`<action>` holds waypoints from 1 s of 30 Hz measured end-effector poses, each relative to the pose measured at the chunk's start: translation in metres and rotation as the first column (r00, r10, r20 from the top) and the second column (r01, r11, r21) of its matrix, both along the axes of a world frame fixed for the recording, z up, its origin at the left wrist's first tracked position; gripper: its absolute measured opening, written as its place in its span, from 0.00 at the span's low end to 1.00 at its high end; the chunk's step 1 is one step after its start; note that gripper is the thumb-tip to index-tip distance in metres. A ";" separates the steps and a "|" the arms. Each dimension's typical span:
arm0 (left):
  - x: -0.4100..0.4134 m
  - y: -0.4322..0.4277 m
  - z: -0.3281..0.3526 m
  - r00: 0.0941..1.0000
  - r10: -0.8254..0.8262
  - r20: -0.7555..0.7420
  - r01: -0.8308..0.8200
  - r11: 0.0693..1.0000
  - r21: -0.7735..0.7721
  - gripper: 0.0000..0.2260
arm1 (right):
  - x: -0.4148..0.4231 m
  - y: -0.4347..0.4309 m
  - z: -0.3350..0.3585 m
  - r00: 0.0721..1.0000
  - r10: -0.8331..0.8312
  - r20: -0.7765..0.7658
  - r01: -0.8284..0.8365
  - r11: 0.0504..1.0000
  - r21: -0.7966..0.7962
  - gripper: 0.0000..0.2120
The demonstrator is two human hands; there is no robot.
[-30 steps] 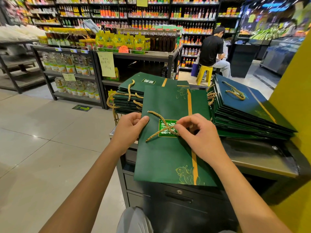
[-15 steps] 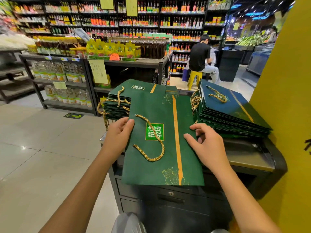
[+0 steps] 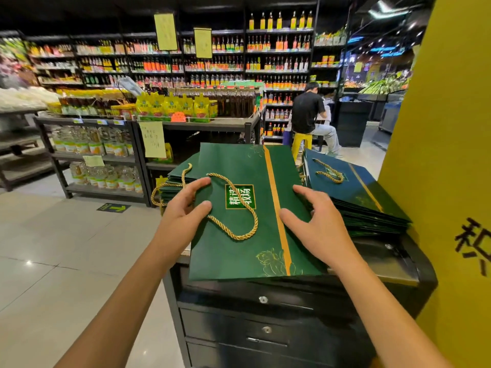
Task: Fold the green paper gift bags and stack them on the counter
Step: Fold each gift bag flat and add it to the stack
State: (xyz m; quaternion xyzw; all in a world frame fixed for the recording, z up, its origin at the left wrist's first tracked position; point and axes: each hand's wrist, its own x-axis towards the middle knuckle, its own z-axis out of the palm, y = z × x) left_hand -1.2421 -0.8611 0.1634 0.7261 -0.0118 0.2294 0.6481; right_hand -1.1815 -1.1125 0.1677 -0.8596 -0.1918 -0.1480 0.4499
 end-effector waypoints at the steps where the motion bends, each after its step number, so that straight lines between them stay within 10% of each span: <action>1: 0.006 -0.003 0.009 1.000 -0.023 0.006 0.023 1.000 0.013 0.19 | 0.003 -0.004 0.010 1.000 -0.006 -0.002 0.006 1.000 -0.012 0.31; 18: 0.182 -0.135 0.088 0.980 -0.149 -0.129 0.194 0.839 0.508 0.23 | 0.117 -0.106 0.073 0.915 -0.396 -0.071 0.384 0.913 -0.139 0.29; 30: 0.229 -0.157 0.030 0.943 -0.102 -0.316 0.295 0.694 0.657 0.29 | 0.151 -0.121 0.010 0.905 -0.420 -0.065 0.360 0.839 -0.409 0.26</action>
